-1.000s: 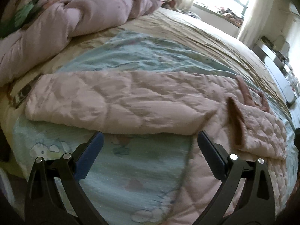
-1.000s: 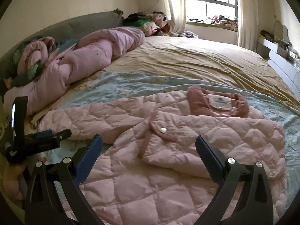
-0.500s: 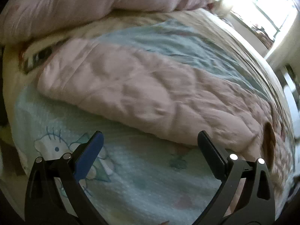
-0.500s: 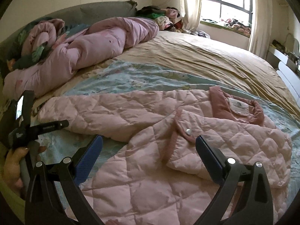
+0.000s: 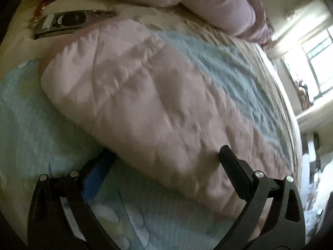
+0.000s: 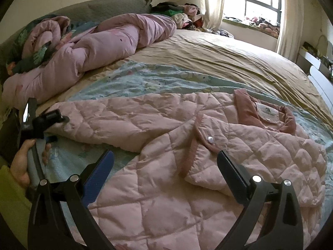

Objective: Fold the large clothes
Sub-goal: 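Grasp the ribbed cuff of the other sleeve with the left gripper, then lift the sleeve with the left gripper and fold it across the coat body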

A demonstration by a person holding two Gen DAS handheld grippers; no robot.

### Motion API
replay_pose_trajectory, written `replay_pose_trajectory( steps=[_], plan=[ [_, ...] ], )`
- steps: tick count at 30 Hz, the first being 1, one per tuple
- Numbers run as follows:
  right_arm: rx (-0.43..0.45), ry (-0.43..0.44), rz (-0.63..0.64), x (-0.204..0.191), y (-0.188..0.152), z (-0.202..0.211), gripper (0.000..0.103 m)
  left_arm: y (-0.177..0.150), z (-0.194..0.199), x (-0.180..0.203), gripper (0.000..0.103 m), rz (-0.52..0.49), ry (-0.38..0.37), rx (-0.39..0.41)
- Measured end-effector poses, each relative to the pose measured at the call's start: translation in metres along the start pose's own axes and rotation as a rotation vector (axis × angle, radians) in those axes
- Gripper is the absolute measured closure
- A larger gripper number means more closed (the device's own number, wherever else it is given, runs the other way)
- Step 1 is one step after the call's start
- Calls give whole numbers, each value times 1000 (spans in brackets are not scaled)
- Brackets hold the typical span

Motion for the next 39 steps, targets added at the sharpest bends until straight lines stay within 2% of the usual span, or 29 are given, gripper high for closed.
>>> replay_pose_trajectory(
  steps=[1,3,5,6,7,11,19,25,31,39],
  plan=[
    [-1,-1,-3,2,-1,0,4,4,0,-2,10,8,0,9],
    [1,-4,-12,9,-2,3,4,13,2,-9,20,49,7,34],
    [5,-2,-22,14,-4,6,4,18,6,-15,43,78,23,54],
    [7,-4,-30,18,-6,7,4,21,11,-16,51,76,23,76],
    [7,-4,-34,20,-7,8,4,22,14,-16,68,65,22,88],
    [2,-6,-66,33,-12,10,4,28,39,1,85,-9,-9,153],
    [20,0,-115,50,-15,27,4,32,112,81,90,-170,-113,302],
    [45,6,-137,62,-16,44,4,13,172,155,90,-300,-224,375],
    [68,16,-175,79,-22,63,4,-18,214,215,91,-414,-305,410],
    [106,20,-214,105,-31,93,4,-63,239,272,91,-535,-365,411]
  ],
)
Point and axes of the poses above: each gripper's, at about its wrist camera, not at the fingertips, and z roughly against the way its jaws point, x to its right, y to its top, the point moved 8 cm from there along -z, roughly the way its jaws point, and after that the axes turned 3 degrees about -y, right-handed, at the moved point
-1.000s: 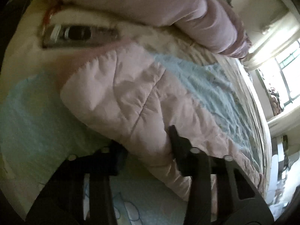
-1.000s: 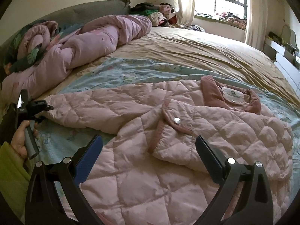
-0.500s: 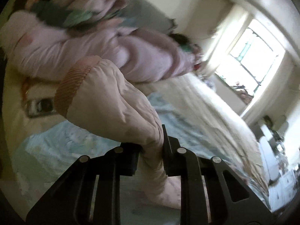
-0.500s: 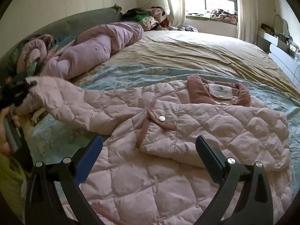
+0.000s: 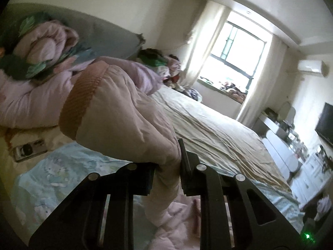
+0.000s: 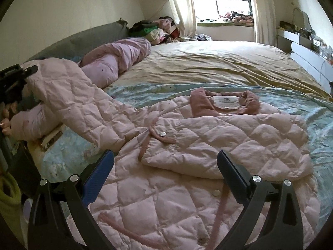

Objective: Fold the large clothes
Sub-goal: 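Lift the sleeve with the left gripper and fold it across the coat body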

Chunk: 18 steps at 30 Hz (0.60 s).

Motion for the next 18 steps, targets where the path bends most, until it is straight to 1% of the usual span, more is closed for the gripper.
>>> replay_pose_trajectory(
  steps=[4,6,10,14,18],
  plan=[
    [18,-7,-32,20,-1,15,4,-8,-1,35,91,-51,-39,-6],
    [24,-14,-53,31,-2,20,4,-16,-2,53,91,-71,-71,-18],
    [35,-32,-99,56,-4,28,4,-29,-11,81,91,-121,-109,-42],
    [44,-50,-138,79,-6,35,4,-47,-20,113,91,-169,-156,-75],
    [52,-75,-186,107,-9,43,4,-73,-30,147,91,-227,-204,-120]
  ],
)
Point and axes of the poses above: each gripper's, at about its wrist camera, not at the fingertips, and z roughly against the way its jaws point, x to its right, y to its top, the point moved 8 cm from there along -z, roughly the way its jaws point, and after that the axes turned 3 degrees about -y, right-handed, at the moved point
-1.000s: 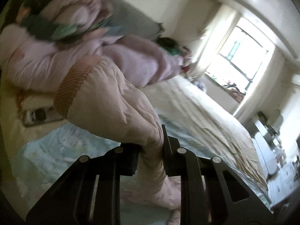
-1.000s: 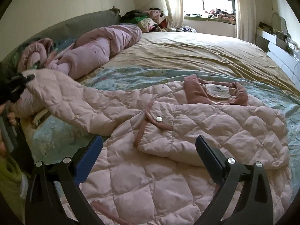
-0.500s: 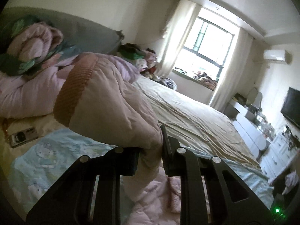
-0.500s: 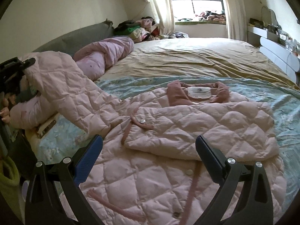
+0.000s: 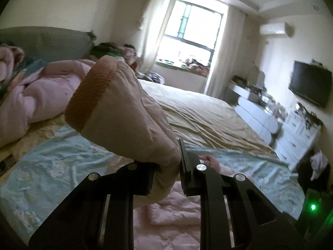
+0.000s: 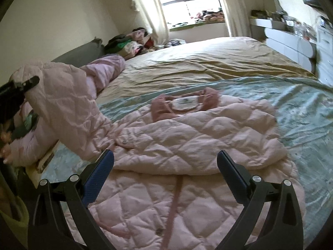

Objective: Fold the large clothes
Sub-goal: 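Lift the sleeve with the left gripper and fold it across the coat body, then open the left gripper to release the folded sleeve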

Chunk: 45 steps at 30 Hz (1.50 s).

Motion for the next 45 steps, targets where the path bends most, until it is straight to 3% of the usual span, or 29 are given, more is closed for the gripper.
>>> replay_pose_trajectory(
  steps=[12,20,28,37,40,42,44,45],
  plan=[
    [35,-103,-161,91,4,16,4,-78,-58,68,91,-132,-118,-189],
    [50,-153,-243,137,2,23,4,-143,-91,103,90,-252,-128,-326],
    [48,-164,-301,159,-1,22,4,-192,-103,127,89,-466,-105,-390],
    [12,-133,-311,156,-6,11,4,-243,-108,147,82,-665,-92,-459],
    [-16,-92,-328,152,-8,5,4,-254,-106,148,73,-700,-97,-482],
    [-34,-68,-336,149,-10,0,4,-260,-101,149,60,-712,-107,-501],
    [-45,-57,-335,145,-10,-3,4,-262,-94,148,40,-690,-134,-525],
    [-48,-53,-329,142,-10,-5,4,-261,-90,147,37,-675,-143,-533]
  ],
)
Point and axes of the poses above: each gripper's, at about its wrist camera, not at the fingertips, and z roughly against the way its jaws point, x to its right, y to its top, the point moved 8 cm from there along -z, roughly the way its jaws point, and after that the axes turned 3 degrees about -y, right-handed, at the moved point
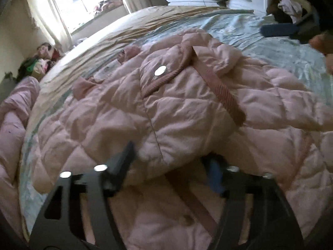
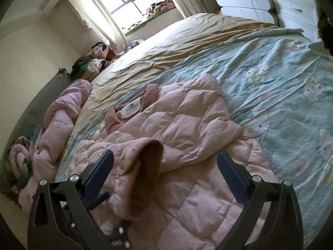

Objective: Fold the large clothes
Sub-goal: 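Open the left gripper to release the folded sleeve, then grasp the ribbed cuff edge of the coat with the right gripper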

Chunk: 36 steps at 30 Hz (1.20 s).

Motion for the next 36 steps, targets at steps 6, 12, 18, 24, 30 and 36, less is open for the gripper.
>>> replay_pose_trajectory(
  steps=[6,12,18,24,30,36],
  plan=[
    [-90,124,-57,-20,-2,-21,5,-7,29,-20,17,137,-63,38],
    [-189,189,-121,-34,-9,-52,28,-6,57,-85,9,332,-22,89],
    [-248,177,-142,-37,-20,-82,64,-27,77,-151,9,539,-12,125],
    [-221,181,-68,-47,-14,-91,95,-55,90,-200,9,659,20,123],
    [-92,192,115,-86,32,-60,97,-64,99,-235,9,705,73,116],
    [39,153,290,-119,94,-38,98,-34,98,-252,9,700,85,147]
  ],
)
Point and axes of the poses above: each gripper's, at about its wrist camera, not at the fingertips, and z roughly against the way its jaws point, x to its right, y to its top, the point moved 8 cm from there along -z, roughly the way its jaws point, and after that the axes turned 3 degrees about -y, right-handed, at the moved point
